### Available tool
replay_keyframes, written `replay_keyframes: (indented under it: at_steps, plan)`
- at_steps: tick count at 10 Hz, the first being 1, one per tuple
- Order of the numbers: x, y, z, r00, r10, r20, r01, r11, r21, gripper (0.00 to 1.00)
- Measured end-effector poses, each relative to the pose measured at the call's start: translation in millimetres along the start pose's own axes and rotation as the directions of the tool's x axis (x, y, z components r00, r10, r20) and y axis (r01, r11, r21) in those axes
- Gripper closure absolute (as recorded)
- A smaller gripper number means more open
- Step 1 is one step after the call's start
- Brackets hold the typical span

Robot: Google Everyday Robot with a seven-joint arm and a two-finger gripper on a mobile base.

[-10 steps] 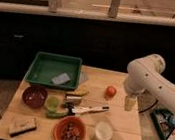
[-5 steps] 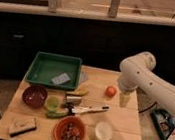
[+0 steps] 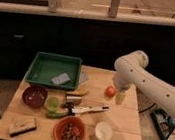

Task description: Place apple in paper cup

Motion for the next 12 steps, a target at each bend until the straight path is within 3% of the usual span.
replay_keyframes:
  at_steps: [12]
  plan:
    - [1.1, -24.1, 38.9, 0.992, -0.114, 0.057, 0.114, 0.993, 0.009, 0.2]
